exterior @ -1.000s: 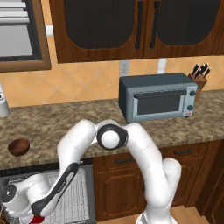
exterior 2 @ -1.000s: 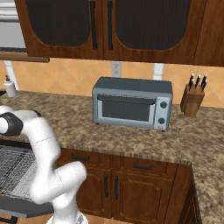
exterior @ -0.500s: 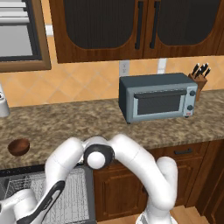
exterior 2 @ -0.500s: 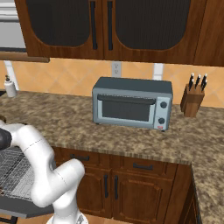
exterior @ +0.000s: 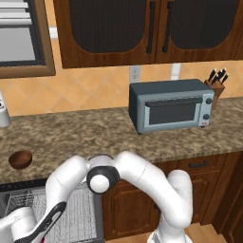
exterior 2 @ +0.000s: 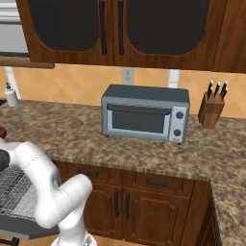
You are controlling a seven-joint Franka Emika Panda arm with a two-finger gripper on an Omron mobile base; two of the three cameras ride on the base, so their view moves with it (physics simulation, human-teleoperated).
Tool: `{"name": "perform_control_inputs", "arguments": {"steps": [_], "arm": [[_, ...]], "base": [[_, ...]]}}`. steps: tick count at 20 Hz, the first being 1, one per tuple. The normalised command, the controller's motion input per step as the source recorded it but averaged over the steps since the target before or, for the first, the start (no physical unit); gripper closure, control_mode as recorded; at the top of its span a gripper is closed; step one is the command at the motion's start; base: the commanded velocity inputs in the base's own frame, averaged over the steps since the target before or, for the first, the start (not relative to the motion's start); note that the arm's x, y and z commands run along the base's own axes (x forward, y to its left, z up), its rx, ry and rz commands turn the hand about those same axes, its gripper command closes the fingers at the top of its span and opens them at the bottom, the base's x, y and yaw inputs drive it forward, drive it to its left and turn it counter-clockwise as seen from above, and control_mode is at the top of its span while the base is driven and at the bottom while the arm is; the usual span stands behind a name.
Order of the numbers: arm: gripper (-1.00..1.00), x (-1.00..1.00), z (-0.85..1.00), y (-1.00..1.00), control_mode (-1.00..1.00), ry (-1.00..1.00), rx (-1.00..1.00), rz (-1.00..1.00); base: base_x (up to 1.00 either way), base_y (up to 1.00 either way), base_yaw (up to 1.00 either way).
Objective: Pick up the cup and bowl from the counter, place them in the dishwasher, and close the dishwasher door.
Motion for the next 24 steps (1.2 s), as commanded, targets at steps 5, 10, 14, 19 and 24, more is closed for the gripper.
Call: {"name": "perform_control_inputs", "arguments": {"steps": [5, 10, 14, 19, 24], "arm": [[1.0, 0.44, -0.17, 0.01, -1.0, 0.0, -0.03, 0.0], [1.0, 0.65, -0.61, 0.0, -1.0, 0.0, 0.0, 0.0], [1.0, 0.63, -0.65, 0.0, -1.0, 0.0, 0.0, 0.0], [1.0, 0.36, -0.74, 0.0, -1.0, 0.0, 0.0, 0.0], [1.0, 0.02, -0.39, 0.0, -1.0, 0.07, 0.0, 0.0]], "base": [[0.0, 0.0, 0.0], [0.0, 0.0, 0.0], [0.0, 0.0, 0.0], [0.0, 0.0, 0.0], [0.0, 0.0, 0.0]]}}
